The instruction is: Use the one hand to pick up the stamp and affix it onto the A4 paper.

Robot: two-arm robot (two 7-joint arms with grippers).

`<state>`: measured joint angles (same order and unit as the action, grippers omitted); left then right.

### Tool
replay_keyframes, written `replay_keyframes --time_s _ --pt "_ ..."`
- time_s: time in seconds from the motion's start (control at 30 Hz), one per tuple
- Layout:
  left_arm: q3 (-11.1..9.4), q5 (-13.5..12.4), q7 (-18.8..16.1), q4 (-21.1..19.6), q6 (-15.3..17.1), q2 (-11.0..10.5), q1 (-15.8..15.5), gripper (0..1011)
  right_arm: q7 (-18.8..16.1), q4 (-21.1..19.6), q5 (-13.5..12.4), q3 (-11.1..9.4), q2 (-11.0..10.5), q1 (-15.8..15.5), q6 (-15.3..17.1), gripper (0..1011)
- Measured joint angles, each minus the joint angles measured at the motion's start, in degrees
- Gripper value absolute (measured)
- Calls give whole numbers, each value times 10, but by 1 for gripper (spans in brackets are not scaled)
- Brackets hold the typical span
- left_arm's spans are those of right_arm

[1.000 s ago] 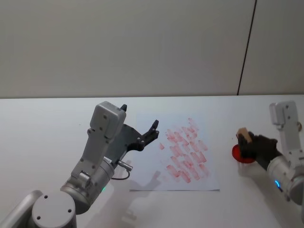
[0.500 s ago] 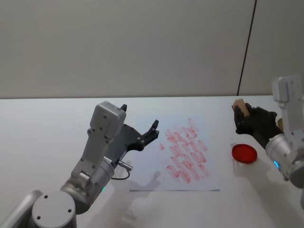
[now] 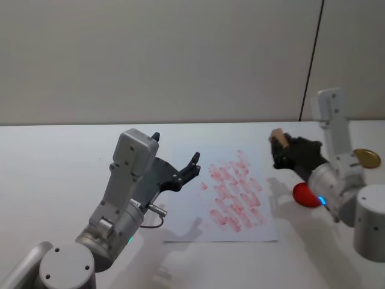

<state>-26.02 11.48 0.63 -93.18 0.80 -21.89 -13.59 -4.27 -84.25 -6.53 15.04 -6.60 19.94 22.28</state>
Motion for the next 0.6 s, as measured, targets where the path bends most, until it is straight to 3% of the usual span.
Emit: replay_keyframes --time_s 0.27,0.4,0.57,0.6 --pt "0 0 0 0 0 0 0 993 2 69 6 13 30 40 30 226" --pt "0 0 0 0 0 0 0 993 9 115 7 19 48 65 45 227" --pt "0 0 0 0 0 0 0 993 27 204 6 26 77 112 57 226" --pt "0 0 0 0 0 0 0 993 27 204 6 26 77 112 57 226"
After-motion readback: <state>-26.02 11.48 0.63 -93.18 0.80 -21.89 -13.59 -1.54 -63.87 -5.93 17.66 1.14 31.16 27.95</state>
